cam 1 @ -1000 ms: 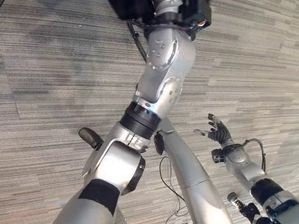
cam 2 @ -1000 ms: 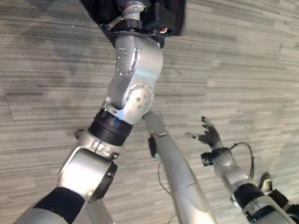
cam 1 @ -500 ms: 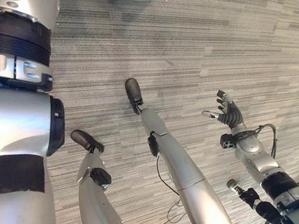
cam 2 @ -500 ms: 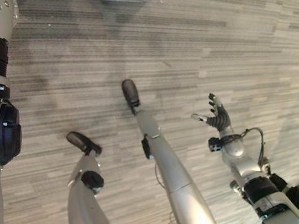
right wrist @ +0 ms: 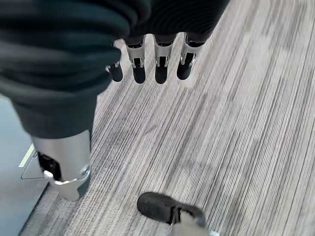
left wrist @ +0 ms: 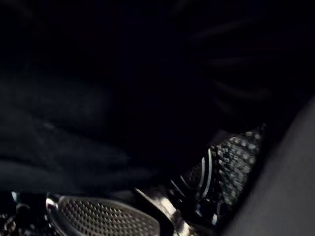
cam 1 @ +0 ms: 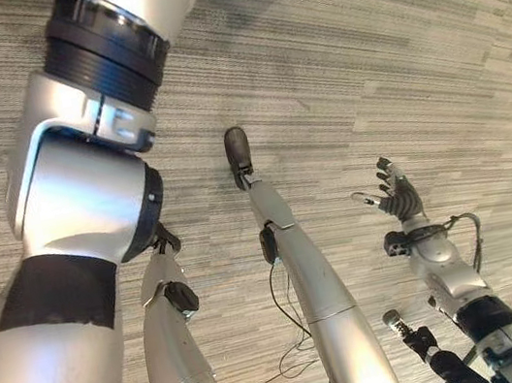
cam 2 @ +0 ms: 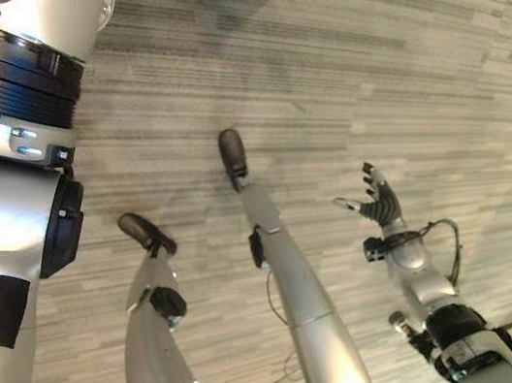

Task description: Grab the laundry basket,head to the washer,open it,put in the laundry and shut it.

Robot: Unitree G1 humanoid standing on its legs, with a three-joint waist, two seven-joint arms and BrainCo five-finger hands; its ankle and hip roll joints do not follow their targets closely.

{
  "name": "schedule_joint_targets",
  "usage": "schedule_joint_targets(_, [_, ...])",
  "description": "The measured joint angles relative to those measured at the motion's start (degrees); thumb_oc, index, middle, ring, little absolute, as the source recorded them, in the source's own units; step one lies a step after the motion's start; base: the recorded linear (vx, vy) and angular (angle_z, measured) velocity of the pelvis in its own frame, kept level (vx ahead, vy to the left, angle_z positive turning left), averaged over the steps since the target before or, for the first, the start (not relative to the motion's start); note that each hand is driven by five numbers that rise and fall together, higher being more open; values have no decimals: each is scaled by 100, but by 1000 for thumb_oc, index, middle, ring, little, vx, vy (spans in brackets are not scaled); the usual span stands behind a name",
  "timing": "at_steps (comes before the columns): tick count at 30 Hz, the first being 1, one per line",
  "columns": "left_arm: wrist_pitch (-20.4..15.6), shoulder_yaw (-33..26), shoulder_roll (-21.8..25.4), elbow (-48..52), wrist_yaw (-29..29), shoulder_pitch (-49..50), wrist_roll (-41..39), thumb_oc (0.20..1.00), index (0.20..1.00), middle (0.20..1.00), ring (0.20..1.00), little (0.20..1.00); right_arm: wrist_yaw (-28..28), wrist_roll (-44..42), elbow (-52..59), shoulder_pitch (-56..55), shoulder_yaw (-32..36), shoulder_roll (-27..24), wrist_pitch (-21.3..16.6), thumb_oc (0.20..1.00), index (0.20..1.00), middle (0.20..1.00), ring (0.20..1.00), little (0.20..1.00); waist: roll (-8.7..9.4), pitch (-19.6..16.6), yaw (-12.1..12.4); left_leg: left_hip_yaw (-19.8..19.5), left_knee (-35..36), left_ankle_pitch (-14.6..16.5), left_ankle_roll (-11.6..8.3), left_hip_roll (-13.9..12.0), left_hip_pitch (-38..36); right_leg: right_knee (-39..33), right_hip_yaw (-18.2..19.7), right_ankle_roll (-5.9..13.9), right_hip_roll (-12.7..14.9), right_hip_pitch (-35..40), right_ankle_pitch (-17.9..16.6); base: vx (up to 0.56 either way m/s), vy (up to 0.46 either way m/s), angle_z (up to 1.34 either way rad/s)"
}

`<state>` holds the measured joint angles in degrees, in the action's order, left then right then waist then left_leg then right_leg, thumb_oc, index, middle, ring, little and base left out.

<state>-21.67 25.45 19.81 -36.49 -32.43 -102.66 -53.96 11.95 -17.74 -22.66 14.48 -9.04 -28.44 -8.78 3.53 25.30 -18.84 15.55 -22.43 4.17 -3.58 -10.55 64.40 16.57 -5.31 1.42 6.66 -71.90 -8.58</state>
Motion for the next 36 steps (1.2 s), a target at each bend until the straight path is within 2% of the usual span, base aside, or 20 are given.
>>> schedule_joint_targets(1, [-59, -4, -31, 104, 0, 108, 0, 200, 200, 200, 200, 200, -11, 60, -10, -45, -5, -79, 24, 1000, 1000, 1000, 1000, 1000, 0, 0, 6, 0, 21, 0, 0, 3, -24, 17, 1, 0, 0, 1, 0, 0, 0, 0])
schedule_joint_targets(2, [-95, 16, -42, 183, 5, 201, 0, 395, 395, 395, 395, 395, -64, 62, -32, -81, -5, -122, 56, 1000, 1000, 1000, 1000, 1000, 0, 0, 12, 0, 56, -1, -1, 9, -48, 24, 1, 0, 1, 6, 0, -32, -17, -1])
schedule_joint_targets(3, [-123, 163, -32, 88, 103, 288, 0, 1000, 1000, 1000, 1000, 1000, -128, 59, -86, -136, -8, -139, 81, 1000, 1000, 1000, 1000, 1000, -9, 5, 48, -13, 88, -12, -13, 9, -102, 23, -8, 0, 0, 60, 0, -31, -16, 0])
schedule_joint_targets(5, [-24, 433, 52, -102, 310, 357, -9, 1000, 1000, 1000, 1000, 1000, -226, 54, -180, -153, -18, -131, 122, 1000, 1000, 1000, 1000, 1000, -22, 12, 107, -32, 103, -18, -22, 16, -204, 25, -10, -2, 0, 163, 2, 0, 0, 0])
schedule_joint_targets(6, [110, 888, 277, -618, 741, 309, 78, 1000, 1000, 1000, 1000, 1000, -270, 37, -221, -198, -3, -135, 120, 1000, 1000, 1000, 1000, 1000, -91, -24, 223, -52, 109, -22, -28, 20, -247, 26, -17, -4, 7, 220, 3, -19, 7, 7])
schedule_joint_targets(7, [418, 1591, 486, -1148, 1252, 220, 319, 1000, 1000, 1000, 1000, 1000, -334, 20, -281, -275, 76, -159, 107, 1000, 1000, 1000, 1000, 1000, -249, -120, 203, -110, 107, -22, -28, 28, -232, 26, -41, 1, 9, 248, 9, -23, 21, 16])
schedule_joint_targets(8, [975, 1944, 781, -1689, 1751, 295, 619, 1000, 1000, 1000, 1000, 1000, -357, -59, -414, -347, 133, -169, 119, 1000, 1000, 1000, 1000, 1000, -424, -255, 286, -145, 137, -53, -34, 72, -231, 36, -39, 8, 53, 255, 53, -18, 21, 20])
schedule_joint_targets(10, [1435, 2910, 1112, -2451, 2237, 177, 1737, 1000, 1000, 1000, 1000, 1000, -483, -131, -551, -379, 114, -172, 129, 1000, 1000, 1000, 1000, 1000, -534, -340, 368, -139, 152, -96, -28, 117, -231, 41, -21, 10, 85, 250, 131, -10, 25, 12])
schedule_joint_targets(11, [1692, 3120, 1200, -2604, 2374, 178, 2155, 1000, 1000, 1000, 1000, 1000, -520, -135, -578, -392, 90, -160, 156, 1000, 1000, 1000, 1000, 1000, -541, -344, 415, -139, 150, -110, -30, 118, -232, 52, -13, 10, 82, 242, 131, -10, 38, 8])
schedule_joint_targets(12, [1983, 3487, 1284, -2878, 2380, 94, 3524, 1000, 1000, 1000, 1000, 1000, -604, -178, -689, -395, -27, -173, 163, 1000, 1000, 1000, 1000, 1000, -558, -362, 449, -150, 173, -160, -34, 129, -182, 105, -13, 3, 97, 161, 137, -8, 22, 10])
schedule_joint_targets(13, [2072, 3533, 1269, -2863, 2372, 62, 4097, 1000, 1000, 1000, 1000, 1000, -619, -179, -715, -395, -50, -174, 170, 1000, 1000, 1000, 1000, 1000, -558, -362, 451, -158, 176, -183, -35, 133, -139, 123, -21, 2, 108, 124, 136, -10, 23, 14])
schedule_joint_targets(15, [2213, 3931, 909, -2854, 2311, -19, 5440, 1000, 1000, 1000, 1000, 1000, -618, -222, -730, -399, -88, -222, 152, 1000, 1000, 1000, 1000, 1000, -559, -363, 431, -159, 181, -202, -25, 168, -65, 128, -13, 12, 136, 49, 123, -4, 0, 6])
schedule_joint_targets(17, [2293, 4098, 413, -2618, 2246, -200, 6099, 1000, 1000, 1000, 1000, 1000, -618, -272, -586, -405, -154, -255, 102, 1000, 1000, 1000, 1000, 1000, -559, -362, 341, -121, 241, -203, -24, 175, -35, 107, -3, 17, 138, -17, 118, -7, -6, -3])
schedule_joint_targets(19, [2305, 3972, 309, -2401, 2236, -201, 6315, 1000, 1000, 1000, 1000, 1000, -618, -341, -451, -419, -237, -305, 30, 1000, 1000, 1000, 1000, 1000, -559, -363, 267, -74, 341, -209, -33, 164, -115, 101, 8, 16, 117, -14, 117, -16, -17, -9])
schedule_joint_targets(22, [2313, 3367, 78, -2292, 2114, -150, 6288, 1000, 1000, 1000, 1000, 1000, -616, -395, -529, -458, -277, -279, 0, 1000, 1000, 1000, 1000, 1000, -559, -362, 233, -61, 377, -211, -38, 150, -182, 132, -2, 15, 110, 14, 118, -14, 0, 0])
schedule_joint_targets(28, [2354, 3455, 18, -2482, 1773, -210, 6344, 1000, 1000, 1000, 1000, 1000, -742, -398, -763, -498, -686, -277, 10, 1000, 1000, 1000, 1000, 1000, -558, -363, 219, -67, 538, -300, -49, 218, -505, 98, 20, 31, 147, 297, 143, -14, 27, 4])
schedule_joint_targets(30, [2322, 4126, 214, -3089, 1608, -777, 6836, 1000, 1000, 1000, 1000, 1000, -820, -396, -752, -385, -845, -438, -23, 1000, 1000, 1000, 1000, 1000, -558, -363, 149, -62, 549, -329, -53, 216, -479, 18, 20, 19, 134, 296, 101, -7, 58, -1])
schedule_joint_targets(31, [2316, 4193, 381, -3218, 1598, -826, 6970, 1000, 1000, 1000, 1000, 1000, -835, -394, -722, -362, -835, -484, -26, 1000, 1000, 1000, 1000, 1000, -558, -363, 105, -47, 537, -328, -53, 210, -491, 16, 40, 16, 121, 298, 89, -9, 71, -12])
schedule_joint_targets(33, [2399, 4320, 1124, -3455, 1759, -794, 7362, 1000, 1000, 1000, 1000, 1000, -835, -385, -509, -398, -676, -622, -49, 1000, 1000, 1000, 1000, 1000, -558, -364, -61, -1, 501, -315, -64, 141, -526, 2, 66, 2, 59, 327, 77, -14, 60, -13])
schedule_joint_targets(36, [2357, 4520, 1738, -3487, 2234, -270, 7773, 1000, 1000, 1000, 1000, 1000, -847, -313, -463, -536, -355, -776, -21, 1000, 1000, 1000, 1000, 1000, -558, -364, -14, -1, 449, -269, -131, 29, -601, -1, 51, -14, -49, 414, 68, -13, 26, -11])
